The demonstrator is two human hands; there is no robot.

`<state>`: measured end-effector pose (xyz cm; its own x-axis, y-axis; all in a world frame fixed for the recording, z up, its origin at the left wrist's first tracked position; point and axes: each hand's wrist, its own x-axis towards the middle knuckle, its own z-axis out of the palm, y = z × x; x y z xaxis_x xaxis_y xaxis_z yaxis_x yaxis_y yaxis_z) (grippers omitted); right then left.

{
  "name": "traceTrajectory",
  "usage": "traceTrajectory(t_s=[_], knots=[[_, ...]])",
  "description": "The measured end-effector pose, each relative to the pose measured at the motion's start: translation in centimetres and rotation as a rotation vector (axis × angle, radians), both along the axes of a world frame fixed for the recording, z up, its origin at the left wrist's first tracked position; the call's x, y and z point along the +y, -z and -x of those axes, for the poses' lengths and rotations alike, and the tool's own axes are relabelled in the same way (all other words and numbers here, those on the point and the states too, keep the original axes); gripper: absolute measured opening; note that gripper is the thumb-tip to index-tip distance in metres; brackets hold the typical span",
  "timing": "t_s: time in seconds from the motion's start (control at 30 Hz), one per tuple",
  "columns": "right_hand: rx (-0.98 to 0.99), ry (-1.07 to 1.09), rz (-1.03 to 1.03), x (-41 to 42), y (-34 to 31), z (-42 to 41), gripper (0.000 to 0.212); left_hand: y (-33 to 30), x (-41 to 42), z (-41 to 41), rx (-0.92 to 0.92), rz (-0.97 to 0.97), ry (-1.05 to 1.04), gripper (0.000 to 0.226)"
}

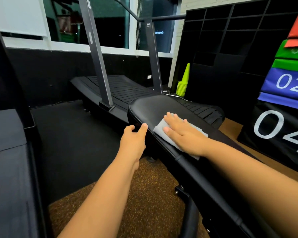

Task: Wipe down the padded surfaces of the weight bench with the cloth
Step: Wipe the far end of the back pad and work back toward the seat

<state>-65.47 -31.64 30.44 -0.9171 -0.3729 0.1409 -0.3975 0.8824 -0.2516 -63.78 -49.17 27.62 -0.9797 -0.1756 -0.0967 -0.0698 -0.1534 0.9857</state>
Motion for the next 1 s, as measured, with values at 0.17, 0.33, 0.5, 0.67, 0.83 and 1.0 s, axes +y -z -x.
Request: traceTrajectory(t_s=[0.17, 0.33, 0.5, 0.67, 0.83, 1.0], knots=[[-0.052, 0.156, 0.016, 2.2, -0.8, 4.4, 0.056, 0.8, -0.4, 0.4, 0.043, 0.05, -0.021, 0.063], [0.043, 0.142, -0.026, 0.1, -0.9, 4.3, 0.052, 1.0, -0.4, 1.1, 0.048, 0.08, -0.048, 0.061], [0.035, -0.159, 0.061, 0.8, -0.1, 2.3, 0.056, 1.3, -0.2, 1.6, 0.034, 0.088, -0.068, 0.06], [-0.008, 0.165, 0.141, 3.3, -1.2, 6.7, 0.052, 0.9, 0.0, 1.8, 0.025, 0.094, -0.056, 0.056], [0.027, 0.065, 0.041, -0.2, -1.2, 4.5, 0.048, 1.2, 0.0, 2.0, 0.02, 0.094, -0.04, 0.06], [0.007, -0.142, -0.087, 1.0, -0.4, 0.0, 0.065, 1.8, -0.4, 2.3, 0.027, 0.048, 0.006, 0.061]])
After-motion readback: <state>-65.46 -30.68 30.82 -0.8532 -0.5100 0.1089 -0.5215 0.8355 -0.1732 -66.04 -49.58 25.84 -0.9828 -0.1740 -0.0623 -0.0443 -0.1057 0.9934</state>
